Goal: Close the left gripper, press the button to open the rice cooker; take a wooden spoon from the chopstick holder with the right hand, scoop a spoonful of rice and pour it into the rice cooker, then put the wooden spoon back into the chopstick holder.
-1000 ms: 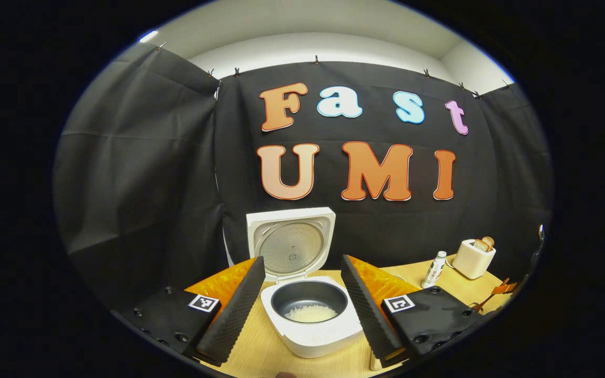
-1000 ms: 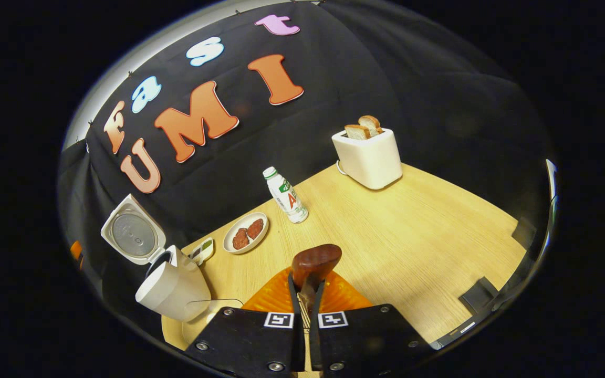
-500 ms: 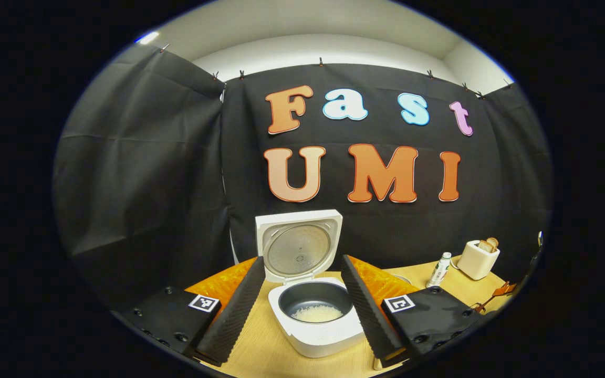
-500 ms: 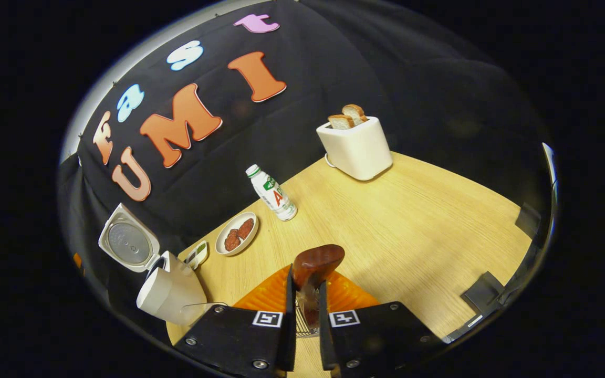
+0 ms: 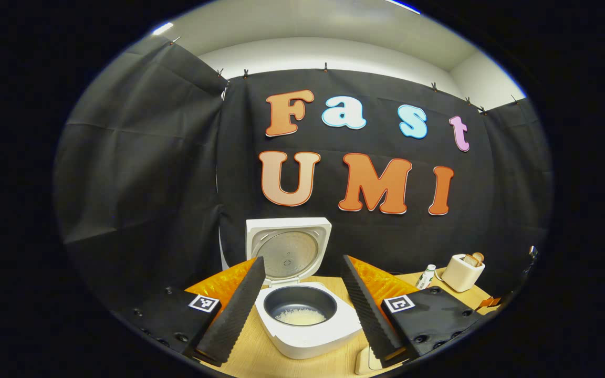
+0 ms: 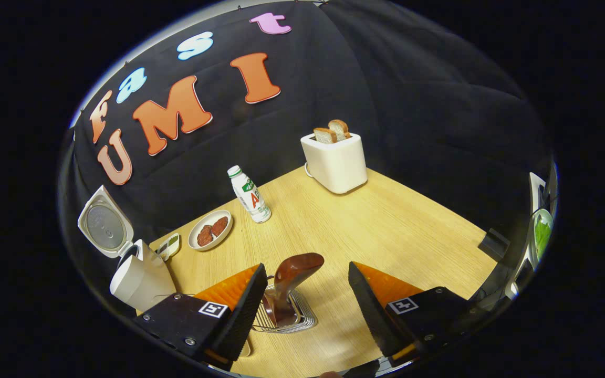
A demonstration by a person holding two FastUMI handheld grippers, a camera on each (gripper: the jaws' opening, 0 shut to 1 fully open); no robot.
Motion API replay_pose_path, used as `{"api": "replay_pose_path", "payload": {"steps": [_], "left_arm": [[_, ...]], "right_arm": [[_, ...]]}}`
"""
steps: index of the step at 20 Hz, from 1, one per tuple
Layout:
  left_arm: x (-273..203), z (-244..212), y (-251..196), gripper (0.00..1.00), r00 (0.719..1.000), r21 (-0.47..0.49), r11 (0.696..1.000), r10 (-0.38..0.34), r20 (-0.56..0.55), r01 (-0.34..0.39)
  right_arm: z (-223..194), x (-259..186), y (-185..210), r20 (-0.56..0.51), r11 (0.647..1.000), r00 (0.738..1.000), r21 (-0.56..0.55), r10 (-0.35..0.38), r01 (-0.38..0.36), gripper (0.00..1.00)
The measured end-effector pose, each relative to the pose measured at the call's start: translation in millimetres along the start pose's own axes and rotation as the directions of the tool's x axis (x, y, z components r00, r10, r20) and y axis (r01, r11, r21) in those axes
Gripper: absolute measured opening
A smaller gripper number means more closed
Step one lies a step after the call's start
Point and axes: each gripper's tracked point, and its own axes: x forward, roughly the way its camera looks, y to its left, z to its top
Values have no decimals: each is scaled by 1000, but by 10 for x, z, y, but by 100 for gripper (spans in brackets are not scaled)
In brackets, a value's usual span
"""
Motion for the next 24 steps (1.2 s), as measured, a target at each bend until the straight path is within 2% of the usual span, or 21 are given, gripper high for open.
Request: {"api": "replay_pose_path", "payload": {"steps": [3,4,5,6,9,13,18,19,21,24], "left_arm": [[172,198,21,96,1000,7,1000,13,14,-13],[261,273,16,100,1000,11,1000,13,16,-13],[362,354,-9,96,1000,15,1000,11,20,-12],[483,457,-19,100,1000,19,1000,10,26,-10],[875,760,-96,98,999,21,1000,-1,45,0],[1419,1059,-114,99,996,17,1000,21,82,-23],[2082,1009,-140,99,999,13,1000,9,30,-9],[2201,989,-106,96,1000,7,1000,13,21,-13],[2474,888,-7,100,999,7,999,35,-6,-35],[2868,649,141,98,996,13,998,68,-66,-67]], "right_arm": [[326,-239,-50,73,998,997,-62,-27,31,95],[434,-322,-47,95,995,995,-88,-30,38,95],[524,-397,-19,112,993,993,-109,-25,37,95],[604,-469,13,124,992,992,-124,-18,33,95],[777,-655,97,163,991,987,-130,-3,24,95],[820,-721,168,193,992,981,-123,4,20,95],[857,-832,104,213,991,977,-118,-32,58,95],[863,-842,91,213,991,976,-116,-39,65,95],[863,-840,60,209,990,977,-116,-51,76,95],[857,-821,14,197,989,978,-114,-73,97,95]]}}
